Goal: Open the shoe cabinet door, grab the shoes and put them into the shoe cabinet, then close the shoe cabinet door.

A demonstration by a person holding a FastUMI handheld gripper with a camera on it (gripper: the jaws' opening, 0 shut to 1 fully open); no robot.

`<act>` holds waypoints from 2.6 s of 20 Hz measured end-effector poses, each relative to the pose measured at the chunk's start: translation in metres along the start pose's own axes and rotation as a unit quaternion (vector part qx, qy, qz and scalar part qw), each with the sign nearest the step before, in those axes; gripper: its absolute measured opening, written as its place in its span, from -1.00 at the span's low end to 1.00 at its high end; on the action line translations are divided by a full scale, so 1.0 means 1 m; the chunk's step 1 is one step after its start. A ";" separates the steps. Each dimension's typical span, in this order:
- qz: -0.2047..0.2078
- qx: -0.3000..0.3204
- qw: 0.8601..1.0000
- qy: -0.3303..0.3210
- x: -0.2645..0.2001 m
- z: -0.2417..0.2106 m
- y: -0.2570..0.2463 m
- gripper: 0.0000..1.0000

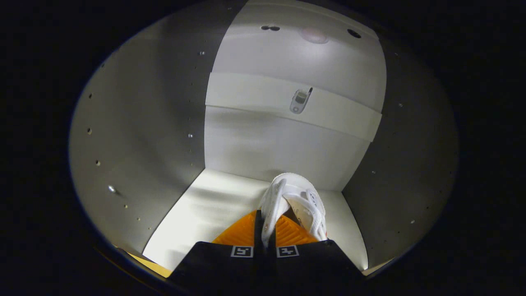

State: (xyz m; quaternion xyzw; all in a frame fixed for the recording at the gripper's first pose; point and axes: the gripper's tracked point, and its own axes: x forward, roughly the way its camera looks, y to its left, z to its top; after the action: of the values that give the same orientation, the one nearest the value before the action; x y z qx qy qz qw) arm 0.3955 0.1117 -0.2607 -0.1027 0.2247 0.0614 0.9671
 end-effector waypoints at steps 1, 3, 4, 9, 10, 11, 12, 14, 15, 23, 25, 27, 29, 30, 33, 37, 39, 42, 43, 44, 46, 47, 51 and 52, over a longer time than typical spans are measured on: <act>-0.001 -0.008 1.000 0.004 0.004 -0.004 0.002 -0.89; -0.001 -0.022 1.000 0.014 0.012 -0.013 0.005 -0.89; -0.001 -0.025 0.999 0.020 0.015 -0.016 0.007 -0.89; -0.023 -0.029 0.999 0.034 0.015 -0.024 0.006 -0.72; -0.024 -0.024 0.999 0.036 0.012 -0.026 0.006 -0.57; -0.021 -0.016 0.999 0.036 0.010 -0.027 0.006 -0.50; -0.021 -0.009 0.999 0.038 0.006 -0.027 0.006 -0.30; -0.007 0.008 0.999 0.040 -0.003 -0.027 0.010 -0.12; 0.002 0.017 0.999 0.038 -0.007 -0.024 0.014 0.02; 0.017 0.054 0.998 0.010 -0.063 -0.009 0.006 0.97; 0.016 0.062 0.998 -0.015 -0.085 0.003 -0.001 0.97; 0.017 0.064 0.997 -0.040 -0.111 0.014 -0.008 0.97; 0.019 0.069 0.995 -0.066 -0.142 0.024 -0.012 0.97; 0.021 0.072 0.994 -0.081 -0.160 0.029 -0.013 0.96; 0.020 0.070 0.990 -0.124 -0.215 0.043 -0.019 0.96; 0.035 0.071 0.984 -0.163 -0.293 0.049 -0.012 0.96; 0.032 0.066 0.981 -0.178 -0.331 0.047 -0.014 0.96; 0.024 0.068 0.976 -0.207 -0.385 0.040 -0.018 0.95; 0.023 0.070 0.975 -0.212 -0.402 0.035 -0.020 0.95; 0.021 0.073 0.974 -0.214 -0.417 0.029 -0.023 0.95; 0.011 0.074 0.973 -0.217 -0.445 0.016 -0.035 0.95; 0.003 0.076 0.973 -0.218 -0.460 0.009 -0.042 0.95; -0.036 0.066 0.973 -0.220 -0.501 -0.020 -0.072 0.95; -0.046 0.071 0.973 -0.216 -0.512 -0.029 -0.081 0.95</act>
State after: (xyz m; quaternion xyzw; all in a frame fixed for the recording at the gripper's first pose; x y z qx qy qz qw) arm -0.0595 -0.0108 -0.0432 -0.0284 0.0090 0.0212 0.9993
